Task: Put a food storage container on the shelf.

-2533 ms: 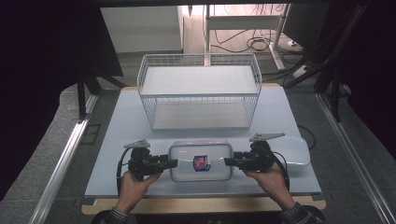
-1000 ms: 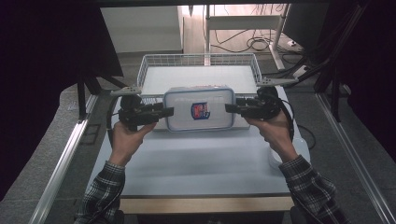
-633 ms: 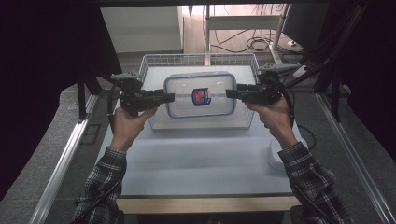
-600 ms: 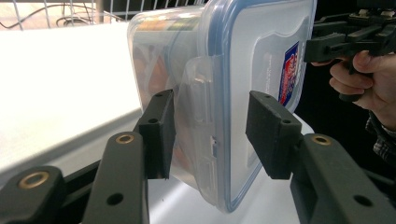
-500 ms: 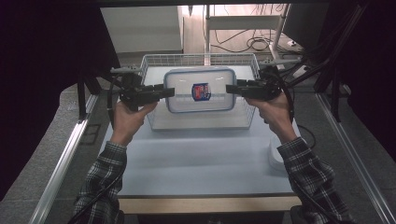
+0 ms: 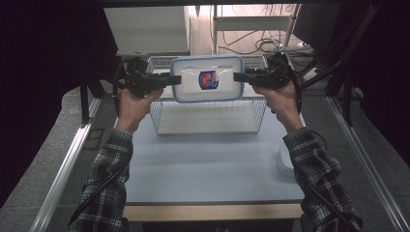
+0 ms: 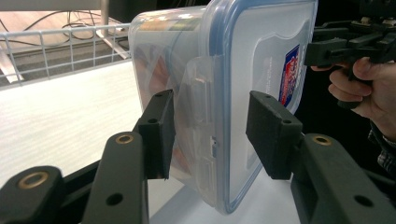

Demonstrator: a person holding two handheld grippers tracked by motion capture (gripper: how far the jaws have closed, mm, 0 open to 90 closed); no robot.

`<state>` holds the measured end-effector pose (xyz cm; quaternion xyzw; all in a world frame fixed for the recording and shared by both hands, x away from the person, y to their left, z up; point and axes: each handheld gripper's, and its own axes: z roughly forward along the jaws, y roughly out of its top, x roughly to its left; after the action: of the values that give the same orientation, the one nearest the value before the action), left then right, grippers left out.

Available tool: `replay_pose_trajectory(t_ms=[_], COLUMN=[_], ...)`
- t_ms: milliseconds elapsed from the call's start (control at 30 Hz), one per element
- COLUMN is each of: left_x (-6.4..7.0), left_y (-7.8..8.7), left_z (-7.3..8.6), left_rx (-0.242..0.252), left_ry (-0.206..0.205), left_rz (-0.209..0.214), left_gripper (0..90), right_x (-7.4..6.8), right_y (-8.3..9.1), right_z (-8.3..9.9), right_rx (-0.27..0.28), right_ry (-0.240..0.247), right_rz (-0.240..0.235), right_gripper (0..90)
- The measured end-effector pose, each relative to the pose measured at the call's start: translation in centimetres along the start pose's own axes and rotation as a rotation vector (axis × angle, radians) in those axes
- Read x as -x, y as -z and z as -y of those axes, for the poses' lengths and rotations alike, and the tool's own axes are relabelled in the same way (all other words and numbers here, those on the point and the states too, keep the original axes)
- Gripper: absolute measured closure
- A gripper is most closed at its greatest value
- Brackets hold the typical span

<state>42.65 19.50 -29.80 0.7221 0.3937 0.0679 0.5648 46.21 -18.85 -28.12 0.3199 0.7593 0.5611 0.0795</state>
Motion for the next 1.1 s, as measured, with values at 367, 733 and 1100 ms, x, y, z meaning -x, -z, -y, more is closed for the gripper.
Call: replay_pose_trajectory(t_ms=[367,733,1100], left_x=[-2.0,-2.3,-2.9], left_y=[-1.2,-1.8,-2.6], left_z=[-0.1,0.2,0.5], left_rx=[0.010,0.017,0.005], left_ry=[0.050,0.040,0.065], left_rz=[-0.020,-0.048,-0.072], left_gripper=[50.7,49.1,37.7], right_x=[1.4,2.2,2.0], right_y=[-1.9,-2.8,-4.1], right_z=[0.0,0.1,0.6], right_rx=[-0.027,-0.025,-0.083], right_ry=[-0.046,-0.066,-0.014], right_rz=[0.013,0.029,0.126], right_gripper=[48.7,46.8,44.9])
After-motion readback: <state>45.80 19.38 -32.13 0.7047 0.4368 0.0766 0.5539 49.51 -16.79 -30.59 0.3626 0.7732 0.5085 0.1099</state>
